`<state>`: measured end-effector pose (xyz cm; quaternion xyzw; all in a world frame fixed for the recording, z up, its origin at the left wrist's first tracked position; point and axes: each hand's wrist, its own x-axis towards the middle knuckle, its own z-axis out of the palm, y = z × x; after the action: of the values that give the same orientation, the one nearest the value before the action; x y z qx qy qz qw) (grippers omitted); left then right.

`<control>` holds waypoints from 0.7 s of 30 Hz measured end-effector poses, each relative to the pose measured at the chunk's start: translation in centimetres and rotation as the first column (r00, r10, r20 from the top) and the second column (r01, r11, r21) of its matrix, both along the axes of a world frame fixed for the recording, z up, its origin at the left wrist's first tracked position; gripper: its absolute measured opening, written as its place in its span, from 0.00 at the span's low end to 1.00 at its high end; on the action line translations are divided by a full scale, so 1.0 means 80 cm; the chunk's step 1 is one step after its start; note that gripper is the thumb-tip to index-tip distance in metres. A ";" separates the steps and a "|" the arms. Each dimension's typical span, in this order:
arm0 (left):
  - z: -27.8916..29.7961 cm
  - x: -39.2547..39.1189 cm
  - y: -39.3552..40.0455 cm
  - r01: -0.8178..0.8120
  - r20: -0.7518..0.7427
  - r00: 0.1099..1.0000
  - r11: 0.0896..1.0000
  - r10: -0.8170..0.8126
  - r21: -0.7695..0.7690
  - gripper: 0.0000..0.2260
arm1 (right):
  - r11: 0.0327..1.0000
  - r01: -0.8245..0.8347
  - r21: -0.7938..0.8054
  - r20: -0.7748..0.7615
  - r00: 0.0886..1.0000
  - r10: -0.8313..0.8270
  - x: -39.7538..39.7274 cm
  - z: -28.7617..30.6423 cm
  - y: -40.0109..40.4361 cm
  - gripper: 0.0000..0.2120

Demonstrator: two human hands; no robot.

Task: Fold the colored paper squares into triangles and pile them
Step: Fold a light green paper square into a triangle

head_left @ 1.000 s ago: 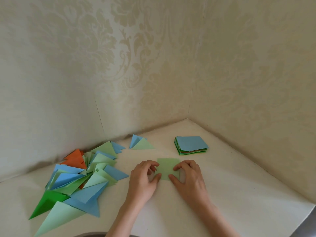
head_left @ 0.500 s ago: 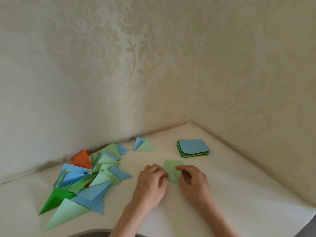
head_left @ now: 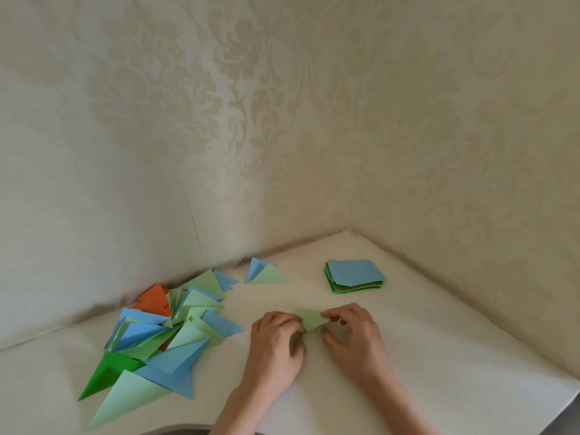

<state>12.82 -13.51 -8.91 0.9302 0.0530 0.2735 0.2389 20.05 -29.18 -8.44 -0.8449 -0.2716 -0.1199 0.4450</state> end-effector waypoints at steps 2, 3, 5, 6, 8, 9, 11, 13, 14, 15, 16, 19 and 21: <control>-0.002 -0.002 0.011 -0.011 0.003 1.000 0.998 0.011 -0.056 0.09 | 0.999 0.037 -0.035 0.030 0.999 -0.036 0.005 -0.007 0.002 0.09; -0.003 -0.003 0.017 -0.022 -0.001 1.000 0.997 0.022 -0.080 0.09 | 0.997 0.046 -0.060 0.053 0.998 -0.043 0.006 -0.010 0.004 0.07; -0.001 -0.004 0.025 -0.054 -0.018 0.998 0.993 0.053 -0.105 0.09 | 0.991 0.062 -0.115 0.103 0.993 -0.050 0.008 -0.012 0.007 0.05; -0.001 -0.003 0.027 -0.068 -0.016 0.998 0.992 0.066 -0.105 0.09 | 0.988 0.072 -0.140 0.110 0.992 -0.057 0.007 -0.012 0.008 0.05; -0.002 0.000 0.029 -0.096 -0.001 0.995 0.991 0.096 -0.091 0.09 | 0.982 0.094 -0.163 0.097 0.992 -0.079 0.007 -0.012 0.008 0.05; -0.003 0.001 0.028 -0.109 -0.001 0.994 0.990 0.109 -0.090 0.08 | 0.981 0.100 -0.163 0.078 0.993 -0.088 0.007 -0.012 0.008 0.05; -0.004 0.004 0.023 -0.111 0.012 0.994 0.990 0.113 -0.092 0.07 | 0.981 0.103 -0.164 0.044 0.994 -0.097 0.007 -0.010 0.009 0.07; -0.005 0.008 0.018 -0.114 0.034 0.993 0.989 0.117 -0.090 0.06 | 0.977 0.113 -0.181 0.014 0.994 -0.113 0.008 -0.007 0.011 0.10; -0.005 0.011 0.014 -0.122 0.043 0.991 0.988 0.126 -0.094 0.07 | 0.972 0.124 -0.197 0.002 0.992 -0.127 0.008 -0.006 0.013 0.11; -0.006 0.014 0.011 -0.134 0.048 0.989 0.985 0.140 -0.106 0.08 | 0.967 0.138 -0.213 -0.006 0.990 -0.143 0.008 -0.006 0.015 0.12; -0.006 0.017 0.007 -0.147 0.049 0.987 0.981 0.154 -0.128 0.10 | 0.961 0.151 -0.230 -0.009 0.987 -0.158 0.008 -0.006 0.016 0.14; -0.006 0.020 0.002 -0.160 0.054 0.984 0.971 0.172 -0.180 0.13 | 0.943 0.172 -0.287 -0.017 0.983 -0.184 0.006 -0.003 0.021 0.18; -0.006 0.021 0.001 -0.163 0.046 0.983 0.966 0.175 -0.200 0.14 | 0.907 0.176 -0.383 -0.036 0.978 -0.205 0.007 0.004 0.025 0.22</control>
<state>14.50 -13.39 -9.39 0.8853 0.1512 0.3157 0.3063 20.61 -27.16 -8.10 -0.9411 -0.1886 -0.0761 0.2700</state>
